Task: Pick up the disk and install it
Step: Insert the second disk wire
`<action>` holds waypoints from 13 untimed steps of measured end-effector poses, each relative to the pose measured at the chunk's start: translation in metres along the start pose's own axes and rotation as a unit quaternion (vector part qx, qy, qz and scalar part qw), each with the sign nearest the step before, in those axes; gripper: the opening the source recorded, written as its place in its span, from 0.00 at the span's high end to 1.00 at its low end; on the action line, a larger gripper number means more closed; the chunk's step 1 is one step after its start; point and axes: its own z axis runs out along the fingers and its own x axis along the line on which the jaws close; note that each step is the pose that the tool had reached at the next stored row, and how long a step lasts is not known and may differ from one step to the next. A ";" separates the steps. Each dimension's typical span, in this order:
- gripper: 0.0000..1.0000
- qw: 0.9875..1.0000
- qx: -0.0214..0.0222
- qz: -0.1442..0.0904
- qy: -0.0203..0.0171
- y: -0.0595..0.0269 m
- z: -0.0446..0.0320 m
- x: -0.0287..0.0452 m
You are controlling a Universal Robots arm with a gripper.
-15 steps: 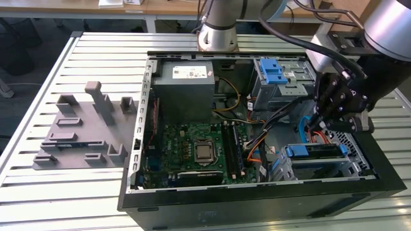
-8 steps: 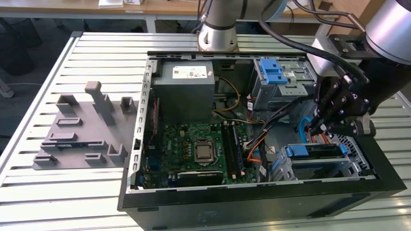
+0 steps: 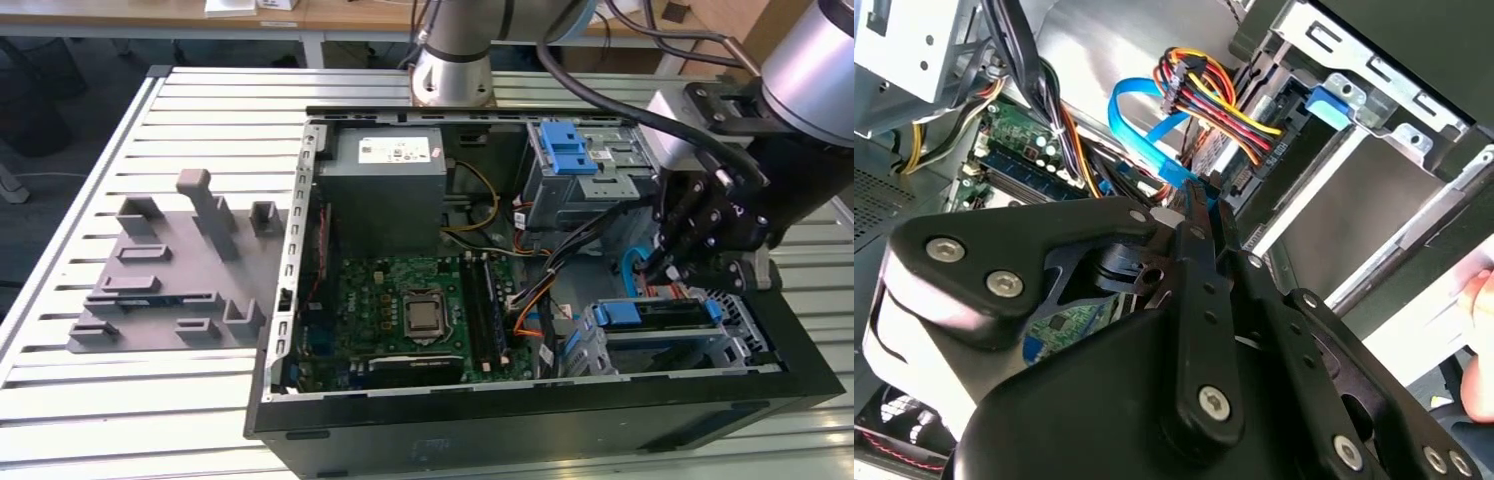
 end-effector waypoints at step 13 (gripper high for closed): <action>0.84 1.000 0.000 0.000 0.000 -0.0001 0.0030 0.0102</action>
